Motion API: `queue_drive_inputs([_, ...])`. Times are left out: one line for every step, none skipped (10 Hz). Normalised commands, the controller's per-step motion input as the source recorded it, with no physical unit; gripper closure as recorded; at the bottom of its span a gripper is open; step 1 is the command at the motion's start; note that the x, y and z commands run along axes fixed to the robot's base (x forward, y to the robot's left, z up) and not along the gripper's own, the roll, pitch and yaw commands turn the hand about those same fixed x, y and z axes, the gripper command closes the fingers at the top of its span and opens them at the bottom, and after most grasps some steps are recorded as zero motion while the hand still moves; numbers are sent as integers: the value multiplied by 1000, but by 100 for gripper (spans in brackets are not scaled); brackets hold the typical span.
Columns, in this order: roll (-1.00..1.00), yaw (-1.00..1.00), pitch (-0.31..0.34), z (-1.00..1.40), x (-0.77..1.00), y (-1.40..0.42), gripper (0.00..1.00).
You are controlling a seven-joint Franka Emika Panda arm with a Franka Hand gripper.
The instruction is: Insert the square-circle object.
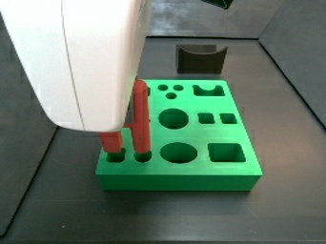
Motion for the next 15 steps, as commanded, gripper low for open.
queue_drive_inputs([191, 311, 0, -311, 0, 0, 100])
queue_drive_inputs([260, 200, 37, -243, 0, -43, 100])
queue_drive_inputs([227, 0, 61, -251, 94, -83, 100])
queue_drive_inputs([136, -63, 59, -231, 166, -117, 100])
queue_drive_inputs([100, -129, 74, -229, 226, -100, 100])
queue_drive_inputs([69, -71, 71, -240, 114, -89, 100])
queue_drive_inputs([70, 0, 51, -189, 0, -29, 100])
queue_drive_inputs([111, 0, 49, -180, 0, 0, 100])
queue_drive_inputs([109, 0, 43, -266, 0, 0, 100])
queue_drive_inputs([103, 0, 13, -349, 0, 0, 100])
queue_drive_inputs([73, 11, 0, -323, 0, 0, 100])
queue_drive_inputs([11, 26, 0, -306, 0, 0, 100])
queue_drive_inputs([0, 0, 0, -311, 0, 0, 100])
queue_drive_inputs([-17, 0, -16, -297, 0, 0, 100])
queue_drive_inputs([-14, 0, -20, -300, 0, 0, 100])
